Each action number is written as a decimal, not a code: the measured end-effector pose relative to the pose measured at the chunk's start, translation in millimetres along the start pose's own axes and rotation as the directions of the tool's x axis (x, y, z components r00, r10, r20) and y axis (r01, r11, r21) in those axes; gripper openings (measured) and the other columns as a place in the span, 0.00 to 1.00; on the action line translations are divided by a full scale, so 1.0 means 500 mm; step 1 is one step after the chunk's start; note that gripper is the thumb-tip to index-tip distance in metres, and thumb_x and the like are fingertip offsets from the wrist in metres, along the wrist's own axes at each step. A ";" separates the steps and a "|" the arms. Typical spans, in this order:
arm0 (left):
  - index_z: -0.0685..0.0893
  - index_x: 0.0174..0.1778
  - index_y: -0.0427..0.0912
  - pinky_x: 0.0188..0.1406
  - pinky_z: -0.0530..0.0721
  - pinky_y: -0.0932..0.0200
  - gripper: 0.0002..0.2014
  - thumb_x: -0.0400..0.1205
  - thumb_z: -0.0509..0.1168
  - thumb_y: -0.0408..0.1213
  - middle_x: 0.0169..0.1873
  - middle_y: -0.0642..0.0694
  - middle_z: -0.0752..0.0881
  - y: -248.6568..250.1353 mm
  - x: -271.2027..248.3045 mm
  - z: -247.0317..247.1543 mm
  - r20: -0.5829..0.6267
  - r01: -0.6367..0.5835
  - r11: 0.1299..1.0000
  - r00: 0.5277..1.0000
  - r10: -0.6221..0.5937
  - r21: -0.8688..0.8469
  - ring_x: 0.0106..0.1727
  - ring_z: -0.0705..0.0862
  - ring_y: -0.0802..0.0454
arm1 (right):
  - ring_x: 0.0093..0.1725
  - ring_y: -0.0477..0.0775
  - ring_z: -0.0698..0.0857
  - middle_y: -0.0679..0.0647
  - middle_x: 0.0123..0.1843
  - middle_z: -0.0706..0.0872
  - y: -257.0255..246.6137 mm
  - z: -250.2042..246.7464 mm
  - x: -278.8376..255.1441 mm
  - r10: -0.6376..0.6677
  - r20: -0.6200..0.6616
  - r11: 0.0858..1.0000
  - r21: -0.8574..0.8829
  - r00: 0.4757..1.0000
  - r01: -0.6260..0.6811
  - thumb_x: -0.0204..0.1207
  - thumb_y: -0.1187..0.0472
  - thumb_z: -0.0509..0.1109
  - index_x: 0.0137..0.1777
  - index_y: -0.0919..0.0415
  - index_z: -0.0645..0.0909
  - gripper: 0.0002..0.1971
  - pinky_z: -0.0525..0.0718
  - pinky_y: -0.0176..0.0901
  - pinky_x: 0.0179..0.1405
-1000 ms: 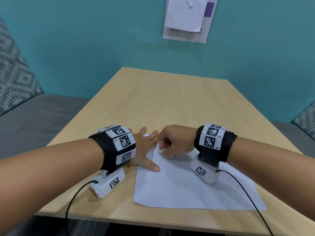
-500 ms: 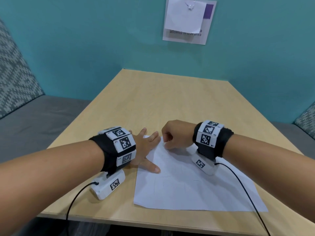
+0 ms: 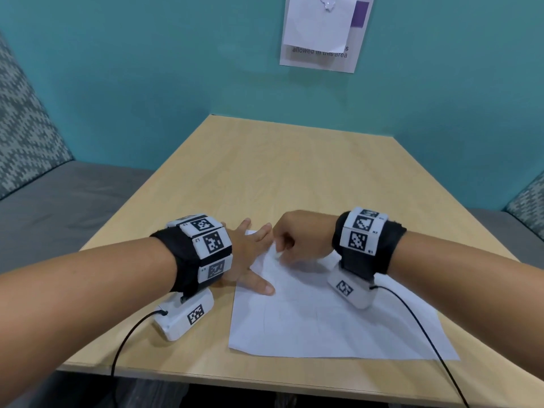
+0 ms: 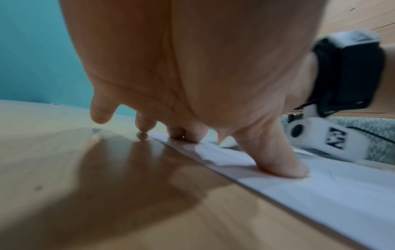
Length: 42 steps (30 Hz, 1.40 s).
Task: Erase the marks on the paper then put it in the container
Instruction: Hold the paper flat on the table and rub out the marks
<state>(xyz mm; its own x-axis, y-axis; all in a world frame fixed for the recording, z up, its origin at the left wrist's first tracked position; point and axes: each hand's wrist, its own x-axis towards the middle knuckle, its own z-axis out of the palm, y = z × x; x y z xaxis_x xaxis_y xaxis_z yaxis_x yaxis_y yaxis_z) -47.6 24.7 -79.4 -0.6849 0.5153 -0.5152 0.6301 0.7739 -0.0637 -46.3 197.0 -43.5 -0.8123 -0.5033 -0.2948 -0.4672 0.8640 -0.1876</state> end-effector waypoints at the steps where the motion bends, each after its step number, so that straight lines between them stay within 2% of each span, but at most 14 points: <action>1: 0.31 0.85 0.53 0.79 0.51 0.25 0.57 0.72 0.54 0.78 0.85 0.55 0.30 0.000 0.000 0.000 -0.002 0.008 1.000 1.000 -0.008 0.015 0.86 0.34 0.37 | 0.36 0.48 0.81 0.44 0.34 0.82 0.017 -0.011 0.005 0.048 -0.033 0.999 -0.007 0.998 -0.048 0.73 0.58 0.74 0.40 0.56 0.83 0.04 0.78 0.38 0.35; 4: 0.31 0.86 0.51 0.79 0.51 0.26 0.57 0.73 0.54 0.78 0.85 0.54 0.31 0.001 -0.003 0.000 -0.006 0.012 1.000 1.000 -0.012 0.019 0.86 0.35 0.37 | 0.38 0.51 0.83 0.48 0.36 0.85 0.025 -0.011 0.005 0.078 -0.044 0.997 0.006 0.996 -0.078 0.73 0.58 0.74 0.41 0.58 0.84 0.05 0.80 0.41 0.37; 7: 0.35 0.86 0.52 0.79 0.53 0.25 0.55 0.74 0.53 0.78 0.85 0.52 0.30 0.000 -0.002 0.000 0.006 -0.001 1.000 1.000 0.001 0.028 0.85 0.34 0.34 | 0.32 0.42 0.78 0.42 0.33 0.80 -0.013 0.020 -0.015 -0.041 0.044 0.999 0.034 0.998 0.040 0.73 0.58 0.74 0.37 0.51 0.79 0.07 0.76 0.36 0.33; 9: 0.33 0.86 0.52 0.78 0.53 0.25 0.56 0.73 0.53 0.78 0.85 0.53 0.30 -0.002 0.002 0.002 0.008 0.004 0.999 1.000 -0.004 0.036 0.85 0.34 0.35 | 0.32 0.42 0.78 0.41 0.33 0.78 -0.002 0.013 -0.011 -0.022 0.028 0.999 0.033 0.999 0.021 0.72 0.57 0.75 0.37 0.48 0.77 0.09 0.75 0.37 0.34; 12: 0.30 0.85 0.51 0.78 0.54 0.25 0.57 0.72 0.52 0.80 0.85 0.55 0.30 -0.003 0.005 0.004 -0.001 0.013 0.998 1.000 -0.013 0.058 0.86 0.35 0.37 | 0.38 0.49 0.81 0.42 0.34 0.80 0.032 -0.011 0.005 0.091 -0.037 0.996 0.020 0.995 -0.090 0.72 0.56 0.76 0.42 0.54 0.83 0.04 0.82 0.42 0.39; 15: 0.30 0.85 0.55 0.78 0.52 0.24 0.56 0.72 0.53 0.79 0.84 0.55 0.29 -0.002 0.003 0.002 0.015 0.002 0.999 1.000 -0.003 0.032 0.85 0.33 0.36 | 0.33 0.46 0.78 0.43 0.32 0.80 0.007 0.006 0.001 -0.001 0.010 0.999 0.037 1.000 0.000 0.72 0.59 0.74 0.42 0.58 0.84 0.04 0.77 0.37 0.34; 17: 0.31 0.85 0.57 0.78 0.51 0.24 0.55 0.72 0.53 0.79 0.84 0.54 0.29 -0.004 0.002 0.001 0.013 -0.007 1.000 1.000 0.007 0.019 0.85 0.33 0.36 | 0.31 0.43 0.77 0.42 0.31 0.80 -0.006 0.013 -0.002 -0.041 0.050 0.998 0.044 0.998 0.039 0.72 0.59 0.75 0.39 0.55 0.83 0.04 0.75 0.36 0.32; 21: 0.31 0.85 0.50 0.79 0.53 0.26 0.57 0.73 0.54 0.78 0.85 0.54 0.31 0.002 -0.002 0.001 -0.006 0.007 0.999 1.000 -0.007 0.037 0.86 0.35 0.38 | 0.32 0.45 0.79 0.44 0.32 0.83 0.037 -0.016 0.011 0.088 -0.038 0.996 0.038 0.995 -0.087 0.72 0.58 0.75 0.38 0.54 0.82 0.05 0.75 0.36 0.32; 26: 0.30 0.85 0.50 0.79 0.52 0.26 0.58 0.72 0.52 0.79 0.84 0.54 0.29 -0.004 0.002 0.003 -0.002 0.009 0.999 1.000 -0.008 0.036 0.85 0.34 0.36 | 0.29 0.42 0.78 0.43 0.29 0.83 0.019 0.003 0.008 0.030 0.025 0.998 0.057 0.999 -0.031 0.70 0.58 0.75 0.37 0.56 0.83 0.04 0.76 0.34 0.30; 29: 0.32 0.86 0.49 0.78 0.54 0.26 0.58 0.72 0.53 0.80 0.85 0.54 0.32 0.000 0.004 0.004 -0.026 0.013 0.997 1.000 -0.011 0.071 0.86 0.36 0.37 | 0.31 0.46 0.81 0.46 0.31 0.86 0.043 -0.014 0.012 0.110 -0.031 0.992 0.067 0.993 -0.108 0.70 0.58 0.75 0.39 0.58 0.85 0.04 0.77 0.37 0.32; 32: 0.33 0.86 0.49 0.78 0.52 0.25 0.58 0.72 0.54 0.79 0.86 0.54 0.32 0.005 0.000 -0.005 -0.041 0.033 0.995 0.999 -0.030 0.092 0.86 0.35 0.38 | 0.30 0.44 0.78 0.44 0.31 0.83 0.049 -0.010 0.016 0.117 -0.051 0.992 0.055 0.992 -0.115 0.72 0.59 0.74 0.42 0.60 0.85 0.05 0.76 0.36 0.30; 37: 0.34 0.86 0.49 0.79 0.51 0.32 0.56 0.76 0.59 0.74 0.86 0.53 0.35 0.038 0.009 -0.013 -0.094 0.011 0.999 0.995 -0.015 -0.040 0.86 0.36 0.37 | 0.31 0.49 0.77 0.50 0.34 0.83 0.047 -0.007 0.015 0.109 -0.068 0.994 0.041 0.992 -0.106 0.72 0.59 0.74 0.43 0.64 0.84 0.07 0.75 0.38 0.30; 39: 0.35 0.87 0.49 0.80 0.47 0.34 0.56 0.76 0.60 0.73 0.87 0.52 0.37 0.047 0.008 -0.009 -0.125 -0.006 0.998 0.992 -0.002 -0.060 0.86 0.36 0.37 | 0.32 0.50 0.77 0.49 0.32 0.81 0.047 -0.007 0.013 0.112 -0.076 0.993 0.034 0.991 -0.109 0.72 0.59 0.74 0.41 0.63 0.83 0.07 0.75 0.40 0.31; 42: 0.44 0.88 0.53 0.73 0.30 0.43 0.49 0.79 0.63 0.67 0.87 0.52 0.39 0.056 -0.011 -0.018 -0.172 -0.061 0.992 0.984 0.042 -0.110 0.85 0.33 0.40 | 0.29 0.47 0.76 0.48 0.30 0.80 0.026 0.007 -0.002 0.047 -0.029 0.996 0.078 0.998 -0.044 0.71 0.61 0.74 0.40 0.66 0.83 0.08 0.75 0.37 0.31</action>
<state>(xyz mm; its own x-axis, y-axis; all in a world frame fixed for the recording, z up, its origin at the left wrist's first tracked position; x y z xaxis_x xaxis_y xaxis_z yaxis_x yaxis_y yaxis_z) -29.4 46.9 -70.8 -0.7106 0.6027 -0.3630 0.6269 0.7766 0.0622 -50.1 208.7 -49.1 -0.8431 -0.4617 -0.2756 -0.4020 0.8816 -0.2472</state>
